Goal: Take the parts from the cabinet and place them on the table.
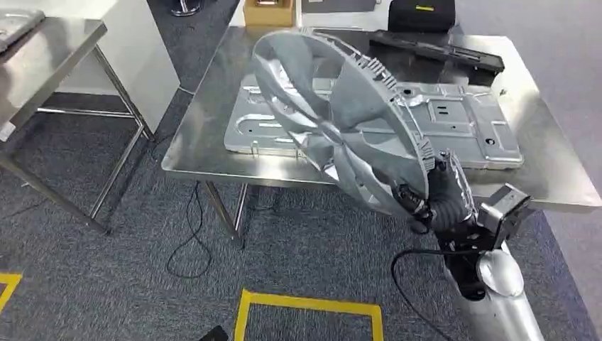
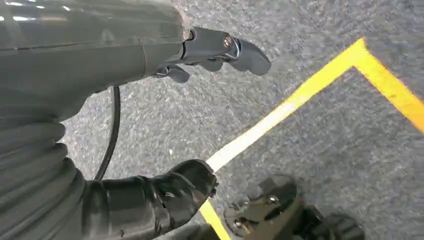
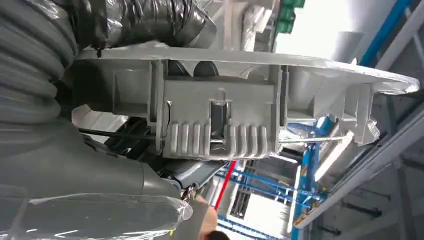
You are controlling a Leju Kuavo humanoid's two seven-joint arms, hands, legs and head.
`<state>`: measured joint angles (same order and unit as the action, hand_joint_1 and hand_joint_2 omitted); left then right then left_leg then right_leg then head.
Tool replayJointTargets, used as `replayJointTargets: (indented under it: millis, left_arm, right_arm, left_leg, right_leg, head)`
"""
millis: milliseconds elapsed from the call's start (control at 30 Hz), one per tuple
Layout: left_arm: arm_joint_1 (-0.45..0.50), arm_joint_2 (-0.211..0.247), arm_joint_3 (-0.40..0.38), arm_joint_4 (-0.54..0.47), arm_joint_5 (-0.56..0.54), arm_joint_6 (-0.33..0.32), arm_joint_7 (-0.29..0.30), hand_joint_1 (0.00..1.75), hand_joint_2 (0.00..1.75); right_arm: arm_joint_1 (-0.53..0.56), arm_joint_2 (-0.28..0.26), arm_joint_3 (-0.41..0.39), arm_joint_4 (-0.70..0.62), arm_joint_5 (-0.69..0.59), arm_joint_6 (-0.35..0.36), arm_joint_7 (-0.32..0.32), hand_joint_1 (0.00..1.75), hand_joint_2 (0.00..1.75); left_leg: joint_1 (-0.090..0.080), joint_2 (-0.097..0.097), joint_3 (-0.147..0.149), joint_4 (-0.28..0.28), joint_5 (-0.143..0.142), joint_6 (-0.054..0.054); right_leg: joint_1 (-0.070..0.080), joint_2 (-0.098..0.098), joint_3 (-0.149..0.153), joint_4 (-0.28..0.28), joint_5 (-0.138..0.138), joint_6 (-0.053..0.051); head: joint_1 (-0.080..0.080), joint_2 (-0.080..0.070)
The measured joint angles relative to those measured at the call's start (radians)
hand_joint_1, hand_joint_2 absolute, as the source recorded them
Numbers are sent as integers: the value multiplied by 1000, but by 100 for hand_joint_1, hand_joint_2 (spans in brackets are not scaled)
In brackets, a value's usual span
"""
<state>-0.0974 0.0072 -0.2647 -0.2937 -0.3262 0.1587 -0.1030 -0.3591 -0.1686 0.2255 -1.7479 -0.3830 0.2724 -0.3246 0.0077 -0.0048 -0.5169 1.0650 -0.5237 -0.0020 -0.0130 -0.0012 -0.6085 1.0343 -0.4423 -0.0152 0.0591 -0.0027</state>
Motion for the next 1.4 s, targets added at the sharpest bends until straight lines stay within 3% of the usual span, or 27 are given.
replayJointTargets:
  millis: [33,100,167,200,300,367,400,500,567,633,667,700,733,800,833,867,900,967,1033,1133,1167,1200,1233,1300,1333,1367,1400]
  left_arm:
    - [-1,0,0,0,0,0,0,0,175]
    - [-1,-2,0,0,0,0,0,0,175]
    - [5,-2,0,0,4,0,0,0,175]
    - [8,-2,0,0,6,0,-1,0,175]
    - [9,0,0,0,8,2,-2,0,175]
    - [6,2,0,3,9,3,-5,0,175]
    - [8,1,0,3,9,4,-6,0,175]
    - [12,1,0,3,9,6,-9,0,175]
    - [5,3,0,3,9,6,-10,0,175]
    - [3,3,0,3,9,6,-11,0,175]
    - [4,2,0,3,9,6,-11,0,175]
    - [7,2,0,3,9,6,-11,0,175]
    - [9,1,0,3,9,6,-11,0,175]
    - [8,0,0,3,9,6,-11,0,175]
    - [7,0,0,4,9,6,-11,0,175]
    - [3,0,0,5,9,8,-11,0,175]
    - [2,0,0,5,8,9,-11,0,175]
    - [4,0,0,5,8,9,-12,0,175]
    - [4,0,0,5,6,9,-11,0,175]
    - [1,-2,0,5,0,9,-11,0,175]
    - [2,-3,0,5,-2,9,-12,0,175]
    - [4,-3,0,5,-4,8,-14,0,175]
    - [5,-3,0,5,-5,4,-14,0,175]
    - [2,-3,-1,5,-12,-8,-12,0,175]
    - [3,-3,-3,5,-14,-10,-6,0,175]
    - [-2,-4,-6,4,-20,-16,4,0,175]
    - [-6,-6,-10,3,-26,-23,12,0,175]
  right_arm:
    - [-3,1,0,0,0,0,-1,175,175]
    - [-7,1,0,0,0,0,-1,175,175]
    - [-4,1,0,0,0,1,-1,175,175]
    - [-3,1,1,0,0,3,-1,175,175]
    - [-7,2,5,0,0,5,-1,175,175]
    - [-12,2,6,0,-1,3,-2,175,175]
    - [-10,2,7,0,0,3,0,175,175]
    - [-11,1,7,0,1,3,2,175,175]
    - [-22,1,7,0,1,3,0,175,175]
    - [-22,1,7,0,1,3,0,175,175]
    - [-22,1,7,0,2,3,1,175,175]
    - [-22,1,7,0,2,3,3,175,175]
    - [-22,1,8,0,2,3,3,175,175]
    - [-27,0,8,0,2,2,3,175,175]
    - [-30,-1,8,2,3,2,3,175,175]
    - [-36,0,9,3,3,-1,3,175,175]
    - [-36,0,10,3,3,-3,2,175,175]
    - [-40,-3,10,6,8,-10,3,175,175]
    - [-51,-7,10,12,11,-15,8,175,175]
    - [-107,-8,10,37,69,-41,13,175,175]
    - [-121,-8,10,51,117,-58,14,175,175]
    - [-138,-10,10,73,177,-76,16,175,175]
    - [-160,-13,14,95,245,-101,19,175,175]
    - [-222,-25,41,162,467,-186,32,175,175]
    - [-259,-30,59,202,583,-235,44,175,175]
    - [-303,-39,86,253,740,-300,70,175,175]
    - [-343,-48,114,300,874,-349,96,175,175]
  left_leg:
    - [1,0,-30,55,-21,0]
    - [3,0,-128,203,-86,-3]
    - [3,0,-184,253,-90,-4]
    - [3,0,-185,218,-59,0]
    - [-4,0,-132,-6,128,25]
    - [-17,0,-125,-30,86,30]
    - [-18,-1,-125,-37,106,38]
    - [-11,-2,-86,-58,101,51]
    - [-9,-1,-76,-60,92,61]
    - [-9,-2,-65,-60,78,60]
    - [-8,-3,-56,-59,71,58]
    - [-6,-4,-43,-58,61,56]
    - [-4,-4,-29,-57,50,53]
    - [0,-5,-3,-51,25,43]
    - [-3,-5,2,-46,14,35]
    - [-3,-6,-2,-43,8,27]
    - [-3,-3,-7,-45,2,19]
    - [-2,-2,9,-35,6,9]
    - [4,-2,-17,27,3,3]
    - [5,-1,-157,227,-85,-5]
    - [5,-1,-190,259,-99,-4]
    - [5,-1,-204,253,-87,-4]
    - [5,-1,-201,210,-46,-1]
    - [4,-1,-161,54,89,7]
    - [3,-1,-150,-15,137,13]
    - [-6,1,-148,-30,106,13]
    - [-8,2,-144,-26,117,19]
  right_leg:
    - [1,0,5,0,-5,-7]
    - [6,0,14,0,-17,-14]
    - [10,4,29,0,-31,-15]
    - [13,7,42,0,-41,-14]
    - [16,6,78,-1,-71,-10]
    - [14,7,78,-2,-79,2]
    - [13,6,86,1,-77,9]
    - [10,6,86,30,-87,19]
    - [7,6,11,152,-123,28]
    - [0,5,-81,274,-171,39]
    - [-3,5,-107,292,-175,42]
    - [-6,4,-115,270,-154,46]
    - [-9,4,-105,217,-112,49]
    - [-14,1,-65,63,19,52]
    - [-12,-1,-63,24,46,49]
    - [-4,-1,-63,21,4,36]
    - [-3,0,-58,22,30,29]
    - [-1,4,-45,17,19,12]
    - [-3,2,-18,5,12,-1]
    - [1,4,-6,4,-1,-12]
    - [2,5,-1,4,-7,-12]
    - [3,8,5,4,-12,-12]
    - [4,9,13,5,-18,-11]
    - [5,9,30,5,-31,-7]
    - [4,8,31,4,-36,-4]
    - [7,9,29,8,-37,0]
    - [6,11,20,8,-39,8]
  head:
    - [-1,0]
    - [-1,0]
    - [-2,0]
    - [-2,0]
    - [-1,0]
    - [-2,0]
    - [-2,0]
    - [-1,0]
    - [1,0]
    - [1,0]
    - [0,0]
    - [1,0]
    - [0,0]
    - [1,0]
    - [3,0]
    - [0,0]
    - [-3,0]
    - [-2,0]
    - [-2,0]
    - [-3,0]
    - [-3,0]
    - [-3,0]
    - [-3,0]
    - [-3,0]
    - [-2,0]
    - [-2,0]
    - [-5,0]
